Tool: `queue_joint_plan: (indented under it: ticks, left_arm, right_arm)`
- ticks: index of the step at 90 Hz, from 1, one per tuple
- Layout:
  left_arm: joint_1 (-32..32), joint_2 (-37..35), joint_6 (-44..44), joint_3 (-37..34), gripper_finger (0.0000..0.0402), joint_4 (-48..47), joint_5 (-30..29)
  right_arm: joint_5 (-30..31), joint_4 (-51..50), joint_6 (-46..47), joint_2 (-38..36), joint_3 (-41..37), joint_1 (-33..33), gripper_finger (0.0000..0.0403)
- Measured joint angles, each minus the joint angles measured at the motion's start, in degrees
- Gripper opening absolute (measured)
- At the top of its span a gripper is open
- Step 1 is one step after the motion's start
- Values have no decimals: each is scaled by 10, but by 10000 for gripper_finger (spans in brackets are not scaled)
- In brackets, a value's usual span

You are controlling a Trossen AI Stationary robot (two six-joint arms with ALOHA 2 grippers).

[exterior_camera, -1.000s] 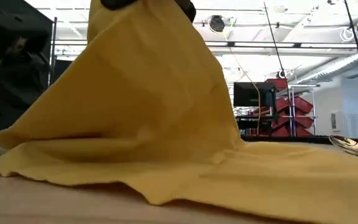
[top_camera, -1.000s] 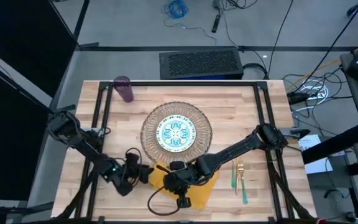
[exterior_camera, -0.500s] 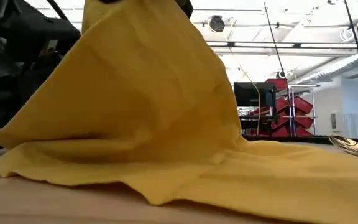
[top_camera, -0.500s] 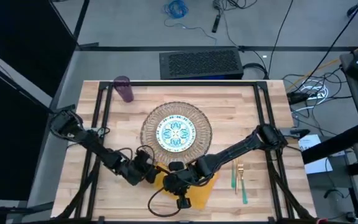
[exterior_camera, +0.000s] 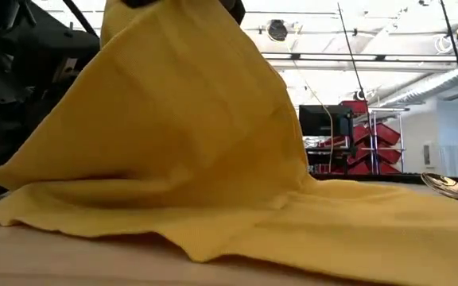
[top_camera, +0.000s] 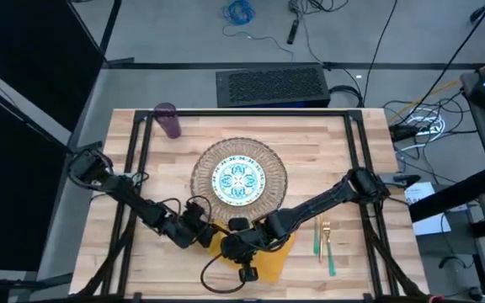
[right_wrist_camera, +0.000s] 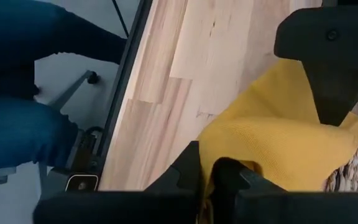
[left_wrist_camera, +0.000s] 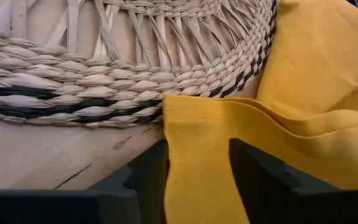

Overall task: Set table place
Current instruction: Fold the yellow table napkin

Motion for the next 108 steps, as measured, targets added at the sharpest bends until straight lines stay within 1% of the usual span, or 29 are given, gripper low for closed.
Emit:
queue_joint_plan:
  ticks: [11, 26, 35, 46, 57, 66, 71, 82, 96, 108]
  left_arm:
    - [4, 1, 2, 0, 124, 4, 10]
    - [10, 2, 1, 0, 130, 4, 20]
    - [16, 2, -5, 0, 146, -8, 29]
    - [20, 1, -5, -1, 178, -18, 39]
    - [32, 0, 5, -13, 208, -1, 60]
    - [40, 0, 25, -22, 219, 20, 73]
    - [44, 0, 41, -25, 220, 28, 77]
    - [54, 0, 44, -25, 217, 32, 85]
    - [58, 16, 61, -26, 215, 61, 80]
    - [58, 30, 68, -23, 188, 74, 77]
  right_arm:
    - [0, 0, 0, 0, 0, 0, 0]
    - [0, 0, 0, 0, 0, 0, 0]
    - [0, 1, 0, 0, 0, 0, 0]
    - [0, 5, 0, 0, 0, 0, 0]
    - [0, 7, 0, 0, 0, 0, 0]
    - [0, 13, 0, 0, 0, 0, 0]
    - [0, 18, 0, 0, 0, 0, 0]
    - [1, 19, 4, 0, 0, 2, 0]
    - [11, 19, 8, 0, 0, 4, 0]
    - [14, 18, 9, 0, 0, 6, 0]
